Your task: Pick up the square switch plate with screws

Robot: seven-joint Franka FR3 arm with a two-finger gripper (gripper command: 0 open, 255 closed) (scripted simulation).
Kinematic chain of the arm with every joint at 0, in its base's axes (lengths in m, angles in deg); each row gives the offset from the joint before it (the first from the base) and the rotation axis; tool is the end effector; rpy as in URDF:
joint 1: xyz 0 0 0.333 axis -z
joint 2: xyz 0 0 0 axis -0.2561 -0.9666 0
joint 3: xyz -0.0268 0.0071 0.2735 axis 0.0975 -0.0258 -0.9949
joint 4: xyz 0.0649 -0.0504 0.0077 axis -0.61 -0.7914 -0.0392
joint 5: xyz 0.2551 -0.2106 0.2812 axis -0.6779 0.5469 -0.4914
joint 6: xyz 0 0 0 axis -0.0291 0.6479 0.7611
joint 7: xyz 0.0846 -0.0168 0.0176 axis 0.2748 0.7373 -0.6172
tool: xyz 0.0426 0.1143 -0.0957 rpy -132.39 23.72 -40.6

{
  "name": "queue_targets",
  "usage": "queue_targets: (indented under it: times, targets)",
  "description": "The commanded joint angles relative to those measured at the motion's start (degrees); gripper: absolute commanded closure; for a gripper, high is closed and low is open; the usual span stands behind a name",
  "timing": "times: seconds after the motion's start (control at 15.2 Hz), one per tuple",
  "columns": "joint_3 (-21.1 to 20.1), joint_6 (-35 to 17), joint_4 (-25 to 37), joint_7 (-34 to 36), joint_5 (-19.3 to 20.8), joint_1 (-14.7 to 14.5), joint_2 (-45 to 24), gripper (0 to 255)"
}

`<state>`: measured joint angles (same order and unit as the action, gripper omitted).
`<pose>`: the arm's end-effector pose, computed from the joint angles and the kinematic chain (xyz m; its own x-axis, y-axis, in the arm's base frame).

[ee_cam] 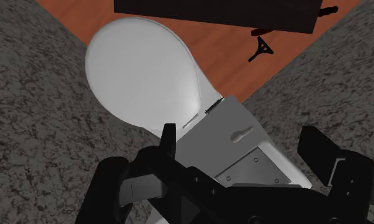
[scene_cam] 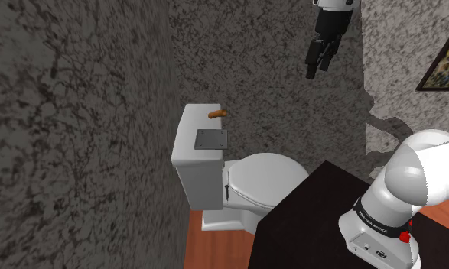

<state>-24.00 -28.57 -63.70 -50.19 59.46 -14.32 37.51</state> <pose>0.3821 0.0016 0.5461 0.9961 0.0872 0.0136 0.0867 -0.9957 0.0342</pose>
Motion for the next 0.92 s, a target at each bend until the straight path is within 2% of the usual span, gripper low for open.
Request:
queue_targets:
  times: [0.0, 0.53, 0.86]
  targets:
    - [0.0, 0.0, 0.0, 0.0, 0.0, 0.0, 0.0, 0]
    - [7.2, -21.3, -15.8, 0.3, -11.4, 0.2, -0.7, 0]
    - [11.7, -35.8, -23.1, -2.9, -21.4, -2.4, -5.4, 0]
